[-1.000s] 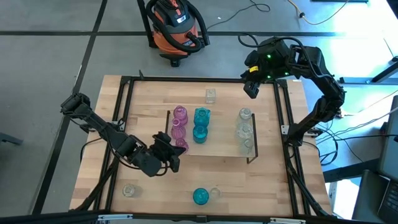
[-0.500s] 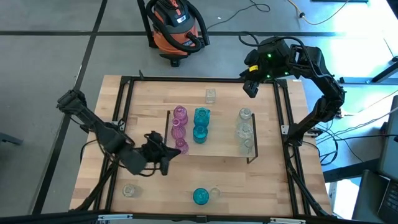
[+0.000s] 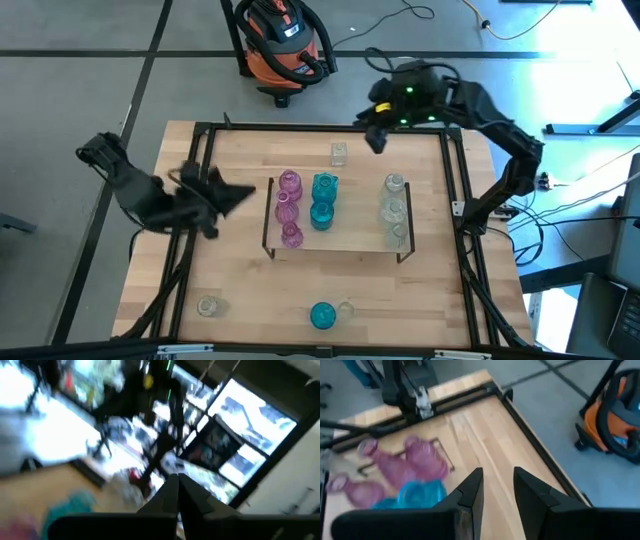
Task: Sort vases onto shelf
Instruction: Put the transparent vase on the shelf
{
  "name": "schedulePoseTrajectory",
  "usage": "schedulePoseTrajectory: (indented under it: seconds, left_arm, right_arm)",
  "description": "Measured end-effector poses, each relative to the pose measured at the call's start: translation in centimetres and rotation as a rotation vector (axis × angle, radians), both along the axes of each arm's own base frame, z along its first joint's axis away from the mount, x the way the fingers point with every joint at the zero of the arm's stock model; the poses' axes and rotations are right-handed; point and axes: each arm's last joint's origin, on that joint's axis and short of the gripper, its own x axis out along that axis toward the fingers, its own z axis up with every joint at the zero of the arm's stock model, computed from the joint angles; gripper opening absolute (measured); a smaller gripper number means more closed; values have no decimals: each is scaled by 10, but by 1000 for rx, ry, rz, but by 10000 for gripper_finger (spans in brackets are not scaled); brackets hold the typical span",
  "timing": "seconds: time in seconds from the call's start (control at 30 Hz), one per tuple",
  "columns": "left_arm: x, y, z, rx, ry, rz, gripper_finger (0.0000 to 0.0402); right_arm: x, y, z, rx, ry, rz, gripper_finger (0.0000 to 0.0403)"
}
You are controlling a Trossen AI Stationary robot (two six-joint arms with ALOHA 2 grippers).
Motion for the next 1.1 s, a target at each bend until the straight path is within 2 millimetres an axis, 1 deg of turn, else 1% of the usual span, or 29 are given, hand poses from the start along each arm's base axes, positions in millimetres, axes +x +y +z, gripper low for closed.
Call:
schedulePoseTrajectory:
  seconds: [0.1,0.23,0.33,0.43,0.53,0.63,0.73,0.83,0.93,1.1]
  left_arm:
    - [-12,15,11,104,-12,57,0]
    - [-25,36,19,191,-1,158,0]
    - [-34,50,24,236,5,229,0]
    - [-41,61,26,274,13,273,0]
    - [-47,68,27,293,18,310,0]
    - [-50,74,28,304,26,350,0]
    - [-52,80,29,307,30,393,0]
    - [-51,83,29,295,18,405,0]
    - [-50,85,29,291,-7,380,0]
    - [-46,86,29,278,-35,343,0]
  right_arm:
    - [21,-9,-14,-25,-70,-13,95]
    - [42,-35,-32,-4,-131,-83,95]
    - [52,-59,-52,28,-67,-146,96]
    - [54,-83,-78,79,51,-205,104]
    - [57,-104,-101,149,131,-232,129]
    - [63,-119,-121,253,151,-220,158]
    - [70,-125,-138,277,202,-240,180]
    - [76,-125,-149,253,243,-277,192]
    - [79,-126,-156,221,284,-328,193]
    - [84,-128,-172,245,346,-377,190]
